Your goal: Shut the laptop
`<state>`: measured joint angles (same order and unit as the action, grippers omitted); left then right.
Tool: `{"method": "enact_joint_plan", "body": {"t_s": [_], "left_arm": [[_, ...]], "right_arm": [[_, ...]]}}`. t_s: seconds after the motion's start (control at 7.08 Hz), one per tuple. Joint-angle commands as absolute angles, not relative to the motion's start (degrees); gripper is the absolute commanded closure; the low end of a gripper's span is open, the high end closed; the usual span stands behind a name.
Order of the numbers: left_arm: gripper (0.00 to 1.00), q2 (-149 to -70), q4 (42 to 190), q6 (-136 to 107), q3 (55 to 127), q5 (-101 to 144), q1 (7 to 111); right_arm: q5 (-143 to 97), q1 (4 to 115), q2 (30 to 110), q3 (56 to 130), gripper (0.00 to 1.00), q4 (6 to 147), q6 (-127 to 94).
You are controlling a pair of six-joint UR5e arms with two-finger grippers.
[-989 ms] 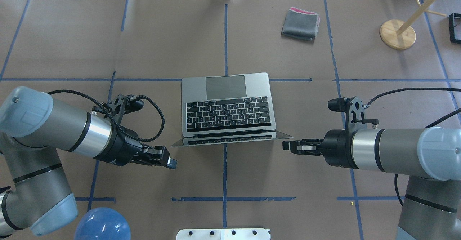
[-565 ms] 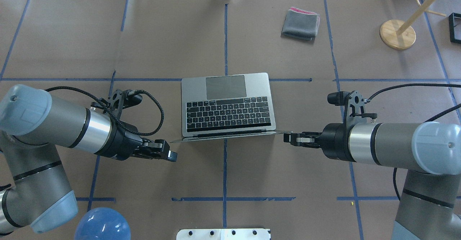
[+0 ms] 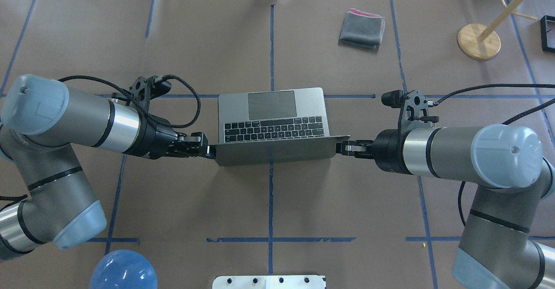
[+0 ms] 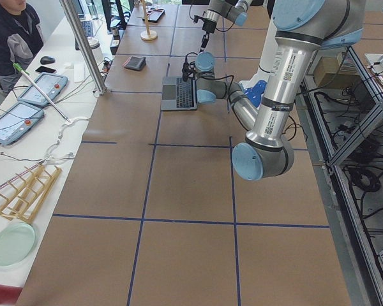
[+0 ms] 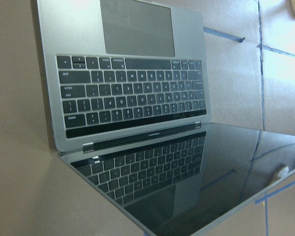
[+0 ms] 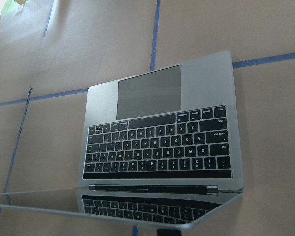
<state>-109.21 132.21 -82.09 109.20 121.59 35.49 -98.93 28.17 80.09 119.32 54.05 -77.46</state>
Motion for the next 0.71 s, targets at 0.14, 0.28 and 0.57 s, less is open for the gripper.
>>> {"method": "enact_joint_plan", "body": {"t_s": [0.14,0.28,0.57], "left_arm": [[1.00,-112.40,131.75,-81.91,103.73,121.64,39.19],[1.00,-112.85,131.66,-81.91,103.02,121.55,39.90],[1.00,-114.51,131.66,-81.91,99.87,121.47,40.34]], "right_arm": [[-99.23,31.01,75.51,114.35,0.99,55.80,-77.26],[-99.23,32.24,73.41,114.26,0.99,59.29,-77.26],[-99.23,34.71,66.66,110.07,0.99,66.43,-77.26]]}}
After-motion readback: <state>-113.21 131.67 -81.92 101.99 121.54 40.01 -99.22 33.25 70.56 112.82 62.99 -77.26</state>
